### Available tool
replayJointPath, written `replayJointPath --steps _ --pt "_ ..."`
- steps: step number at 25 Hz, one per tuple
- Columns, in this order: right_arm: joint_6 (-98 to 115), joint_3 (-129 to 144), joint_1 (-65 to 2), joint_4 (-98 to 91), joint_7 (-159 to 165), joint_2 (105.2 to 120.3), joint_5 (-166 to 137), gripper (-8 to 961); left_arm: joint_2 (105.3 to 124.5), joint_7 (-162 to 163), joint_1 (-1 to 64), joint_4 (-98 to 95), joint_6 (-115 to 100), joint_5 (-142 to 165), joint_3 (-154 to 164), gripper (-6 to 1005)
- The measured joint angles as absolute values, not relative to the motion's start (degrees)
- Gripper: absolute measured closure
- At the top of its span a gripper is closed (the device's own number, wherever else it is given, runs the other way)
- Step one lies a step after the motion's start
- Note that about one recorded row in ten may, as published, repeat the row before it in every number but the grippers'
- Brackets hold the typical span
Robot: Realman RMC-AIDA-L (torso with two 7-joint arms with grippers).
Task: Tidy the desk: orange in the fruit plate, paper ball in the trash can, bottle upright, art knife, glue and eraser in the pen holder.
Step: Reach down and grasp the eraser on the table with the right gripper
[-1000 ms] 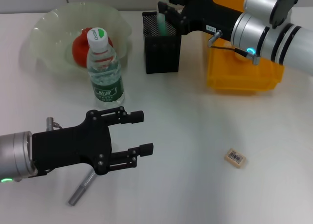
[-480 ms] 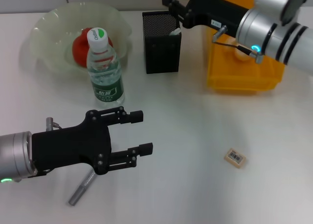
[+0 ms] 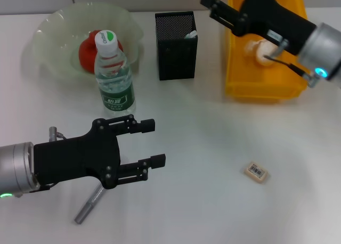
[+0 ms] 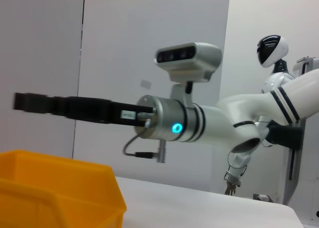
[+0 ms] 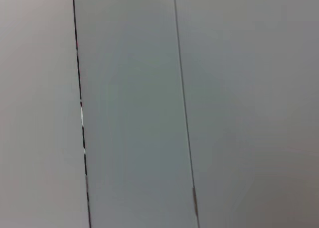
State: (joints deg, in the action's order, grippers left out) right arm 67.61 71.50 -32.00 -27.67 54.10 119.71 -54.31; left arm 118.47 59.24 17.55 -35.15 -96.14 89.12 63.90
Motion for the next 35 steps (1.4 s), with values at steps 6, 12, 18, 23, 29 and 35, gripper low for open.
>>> replayJointPath --steps 6,12,18,23,29,35 --pt "78.48 71.48 -23.99 -29.42 54.43 119.49 -54.63 298 118.48 59.24 17.58 -35.15 -96.15 89.12 63.89 316" --pt "83.75 71.45 -18.77 -28.85 54.32 119.27 -55.23 269 118.47 59.24 17.78 -35.16 -96.16 89.1 63.89 318" --pt "86.83 71.4 -14.05 -26.8 53.36 119.25 -61.91 270 118.48 59.24 17.84 -35.15 -96.16 88.89 63.89 317" --pt "91.62 71.29 -13.41 -21.82 47.1 119.2 -65.09 271 118.47 59.24 17.92 -35.15 -96.16 88.82 63.9 316" --pt "95.7 68.16 -10.91 -18.11 41.42 119.13 -66.48 269 118.47 59.63 18.12 -35.15 -96.25 88.9 63.89 317" --pt "96.05 67.7 -9.99 -17.22 41.37 119.08 -66.82 273 118.54 59.77 18.2 -35.16 -96.22 88.79 63.97 317"
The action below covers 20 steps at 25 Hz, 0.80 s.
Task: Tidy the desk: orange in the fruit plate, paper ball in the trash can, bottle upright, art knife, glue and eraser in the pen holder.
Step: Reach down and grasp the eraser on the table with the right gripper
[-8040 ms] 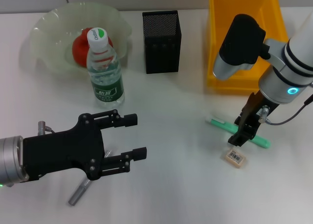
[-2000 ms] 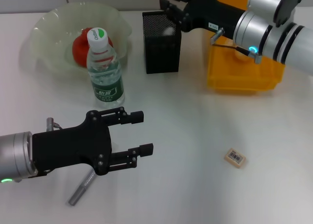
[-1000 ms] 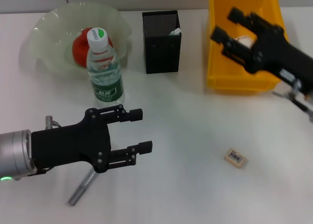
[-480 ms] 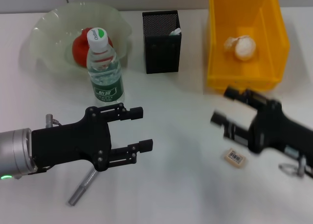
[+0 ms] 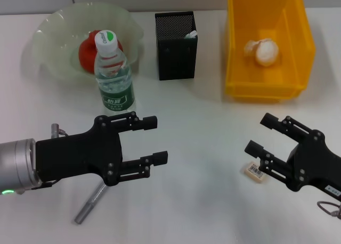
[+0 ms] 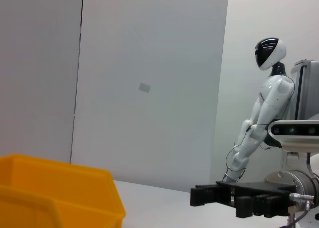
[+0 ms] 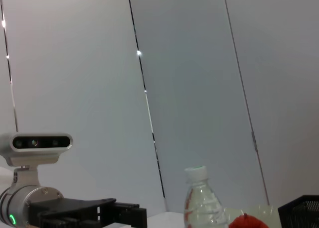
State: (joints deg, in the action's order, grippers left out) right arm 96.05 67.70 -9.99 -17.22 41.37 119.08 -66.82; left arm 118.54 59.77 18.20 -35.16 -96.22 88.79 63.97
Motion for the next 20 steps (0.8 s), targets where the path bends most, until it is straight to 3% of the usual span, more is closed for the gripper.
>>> replayJointPath --steps 7,12,20 --pt "96.5 63.71 -8.34 -16.76 43.3 118.91 -66.92 279 118.56 59.93 18.11 -35.13 -96.29 88.76 63.97 318" --pt "97.74 60.75 -8.08 -25.33 54.8 117.33 -71.88 283 118.56 59.99 18.0 -35.09 -96.17 88.74 63.98 318" --pt "99.89 49.7 -6.82 -53.78 80.84 119.18 -88.23 286 118.56 60.04 17.73 -35.06 -96.43 88.72 64.04 317"
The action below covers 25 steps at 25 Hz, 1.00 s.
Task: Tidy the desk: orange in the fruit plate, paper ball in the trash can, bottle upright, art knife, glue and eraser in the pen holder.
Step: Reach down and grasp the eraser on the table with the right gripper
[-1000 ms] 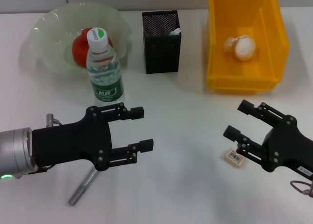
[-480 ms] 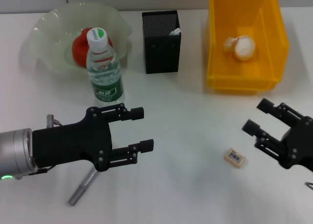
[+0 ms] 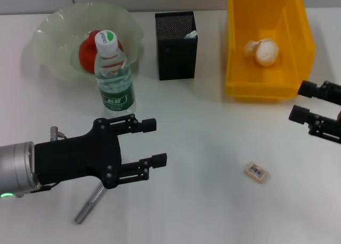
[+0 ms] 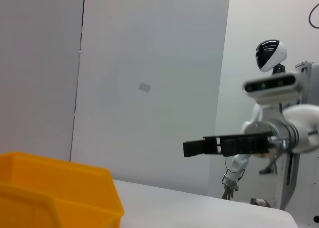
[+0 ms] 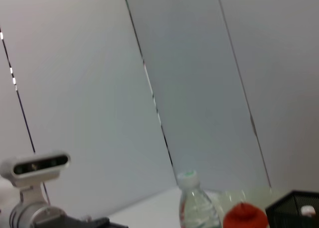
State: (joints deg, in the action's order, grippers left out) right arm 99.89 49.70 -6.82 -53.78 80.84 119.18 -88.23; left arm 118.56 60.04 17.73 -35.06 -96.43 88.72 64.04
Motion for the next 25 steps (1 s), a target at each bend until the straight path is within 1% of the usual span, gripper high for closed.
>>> replayJointPath --steps 1,6,25 --pt "100.23 49.45 -7.42 -57.18 85.33 119.2 -90.03 287 118.56 60.04 17.6 -35.04 -96.5 88.7 64.06 317" --pt "100.6 49.39 -8.72 -59.69 89.24 119.13 -92.22 287 118.56 60.03 17.44 -34.98 -96.56 88.68 64.25 317" --pt "99.57 49.46 -9.61 -59.57 90.37 119.27 -96.0 289 118.56 59.91 18.01 -34.98 -96.27 88.74 64.34 316"
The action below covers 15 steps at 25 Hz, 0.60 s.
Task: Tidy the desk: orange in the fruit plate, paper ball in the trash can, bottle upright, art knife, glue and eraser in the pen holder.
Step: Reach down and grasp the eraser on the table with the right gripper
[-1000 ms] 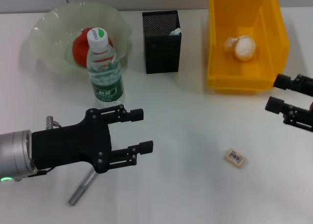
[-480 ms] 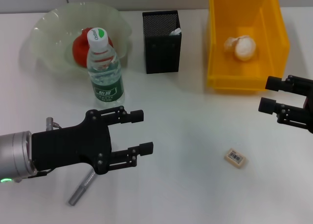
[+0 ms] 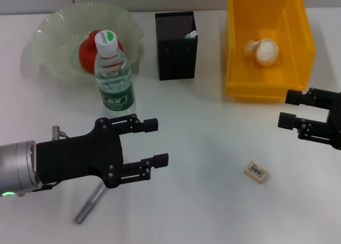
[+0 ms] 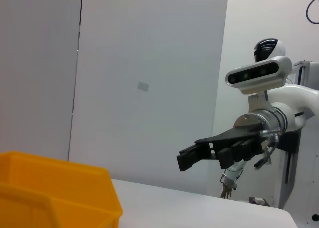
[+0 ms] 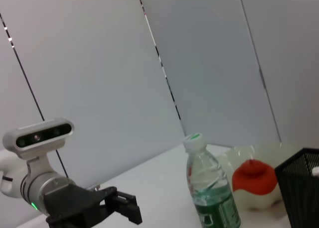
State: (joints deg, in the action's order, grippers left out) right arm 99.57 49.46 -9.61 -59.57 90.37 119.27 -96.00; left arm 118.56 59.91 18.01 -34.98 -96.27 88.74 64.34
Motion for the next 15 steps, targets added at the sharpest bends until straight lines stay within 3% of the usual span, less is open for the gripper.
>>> replayJointPath --steps 8,15 --pt "98.25 49.68 -14.82 -69.78 107.41 119.22 -109.9 290 118.56 60.02 18.16 -34.98 -96.24 88.74 64.33 316" --pt "103.32 51.04 -26.14 -81.6 127.31 118.86 -130.95 291 118.55 59.91 18.24 -34.98 -96.39 88.82 64.33 318"
